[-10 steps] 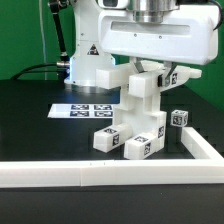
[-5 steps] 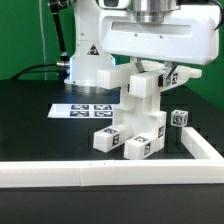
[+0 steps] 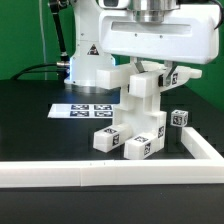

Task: Assemble chair

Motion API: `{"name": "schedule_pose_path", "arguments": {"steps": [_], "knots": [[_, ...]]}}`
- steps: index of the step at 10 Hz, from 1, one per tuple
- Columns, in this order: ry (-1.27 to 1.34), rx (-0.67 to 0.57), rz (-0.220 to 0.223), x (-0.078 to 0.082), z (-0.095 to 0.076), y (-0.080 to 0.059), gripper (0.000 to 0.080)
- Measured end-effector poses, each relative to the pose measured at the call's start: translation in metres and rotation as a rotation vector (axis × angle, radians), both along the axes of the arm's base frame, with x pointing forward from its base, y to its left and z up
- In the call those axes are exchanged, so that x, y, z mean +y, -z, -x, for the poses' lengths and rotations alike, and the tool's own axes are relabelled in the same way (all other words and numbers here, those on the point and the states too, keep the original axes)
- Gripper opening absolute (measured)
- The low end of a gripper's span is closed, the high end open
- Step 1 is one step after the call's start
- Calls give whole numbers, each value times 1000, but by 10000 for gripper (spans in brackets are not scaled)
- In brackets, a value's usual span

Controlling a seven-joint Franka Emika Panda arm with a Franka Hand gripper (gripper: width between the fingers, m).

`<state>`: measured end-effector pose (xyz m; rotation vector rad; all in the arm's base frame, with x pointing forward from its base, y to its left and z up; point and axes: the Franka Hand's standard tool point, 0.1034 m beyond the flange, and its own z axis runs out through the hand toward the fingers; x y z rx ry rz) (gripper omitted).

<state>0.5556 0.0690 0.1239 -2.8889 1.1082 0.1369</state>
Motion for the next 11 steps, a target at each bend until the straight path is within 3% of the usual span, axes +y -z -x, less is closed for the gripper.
{"name": "schedule_pose_path", "arguments": {"steps": [11], "knots": [[-16, -2, -2, -4, 0, 0, 290]]}}
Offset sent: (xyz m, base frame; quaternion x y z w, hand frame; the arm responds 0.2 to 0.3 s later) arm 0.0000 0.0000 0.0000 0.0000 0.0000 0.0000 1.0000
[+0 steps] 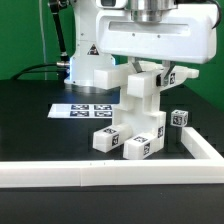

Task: Assemble chair

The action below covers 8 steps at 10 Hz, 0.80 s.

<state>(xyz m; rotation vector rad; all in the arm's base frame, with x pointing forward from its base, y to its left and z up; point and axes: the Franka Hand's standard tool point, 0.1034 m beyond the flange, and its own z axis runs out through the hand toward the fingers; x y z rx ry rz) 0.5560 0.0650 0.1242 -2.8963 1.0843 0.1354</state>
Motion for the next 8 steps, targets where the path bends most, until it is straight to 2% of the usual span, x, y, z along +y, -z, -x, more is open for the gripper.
{"name": "schedule_pose_path", "arguments": {"steps": [8], "knots": [[-4, -37, 6, 1, -5, 1, 290]]}}
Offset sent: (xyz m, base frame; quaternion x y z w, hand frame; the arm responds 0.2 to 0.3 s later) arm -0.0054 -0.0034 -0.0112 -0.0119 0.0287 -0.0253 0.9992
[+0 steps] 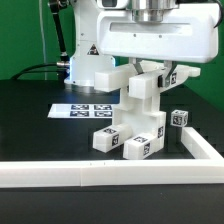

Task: Assemble chair

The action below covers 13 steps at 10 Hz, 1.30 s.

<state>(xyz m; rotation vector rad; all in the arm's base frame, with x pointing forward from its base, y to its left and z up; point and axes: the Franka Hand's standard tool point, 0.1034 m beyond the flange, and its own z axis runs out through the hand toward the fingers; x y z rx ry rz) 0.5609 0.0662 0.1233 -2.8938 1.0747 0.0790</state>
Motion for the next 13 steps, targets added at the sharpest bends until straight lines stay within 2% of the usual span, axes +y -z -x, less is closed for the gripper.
{"name": "schedule_pose_path", "arguments": {"steps": [4, 13], "knots": [[-4, -3, -4, 3, 3, -4, 290], [-10, 6, -3, 3, 9, 0, 290]]}}
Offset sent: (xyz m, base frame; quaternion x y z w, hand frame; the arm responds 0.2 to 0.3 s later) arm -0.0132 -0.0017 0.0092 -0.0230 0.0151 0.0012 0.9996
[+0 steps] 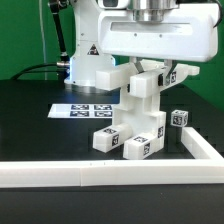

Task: Assemble chair

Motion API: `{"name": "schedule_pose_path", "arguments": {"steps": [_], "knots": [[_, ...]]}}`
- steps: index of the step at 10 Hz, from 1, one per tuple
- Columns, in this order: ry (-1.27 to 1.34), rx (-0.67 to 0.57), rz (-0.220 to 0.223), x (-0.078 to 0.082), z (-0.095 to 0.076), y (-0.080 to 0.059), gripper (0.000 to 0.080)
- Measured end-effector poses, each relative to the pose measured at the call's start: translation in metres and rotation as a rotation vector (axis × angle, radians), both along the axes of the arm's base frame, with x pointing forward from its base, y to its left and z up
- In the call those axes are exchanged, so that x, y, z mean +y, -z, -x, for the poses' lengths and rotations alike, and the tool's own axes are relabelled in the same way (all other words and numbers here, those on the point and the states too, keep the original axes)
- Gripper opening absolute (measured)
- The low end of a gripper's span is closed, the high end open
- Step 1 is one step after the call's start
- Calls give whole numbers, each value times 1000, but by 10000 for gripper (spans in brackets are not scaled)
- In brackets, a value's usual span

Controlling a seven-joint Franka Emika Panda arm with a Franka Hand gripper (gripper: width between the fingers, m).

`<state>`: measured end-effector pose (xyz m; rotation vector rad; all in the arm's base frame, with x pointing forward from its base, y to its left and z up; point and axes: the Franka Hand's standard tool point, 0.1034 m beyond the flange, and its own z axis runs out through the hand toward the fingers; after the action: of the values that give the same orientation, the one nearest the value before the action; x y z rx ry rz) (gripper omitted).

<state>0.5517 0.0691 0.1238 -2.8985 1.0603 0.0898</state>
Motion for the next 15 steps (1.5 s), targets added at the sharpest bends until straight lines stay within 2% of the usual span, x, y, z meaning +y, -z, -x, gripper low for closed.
{"name": "schedule_pose_path", "arguments": {"steps": [9, 15], "knots": [[-4, -29, 3, 3, -3, 0, 290], [-6, -31, 4, -1, -4, 0, 290]]}}
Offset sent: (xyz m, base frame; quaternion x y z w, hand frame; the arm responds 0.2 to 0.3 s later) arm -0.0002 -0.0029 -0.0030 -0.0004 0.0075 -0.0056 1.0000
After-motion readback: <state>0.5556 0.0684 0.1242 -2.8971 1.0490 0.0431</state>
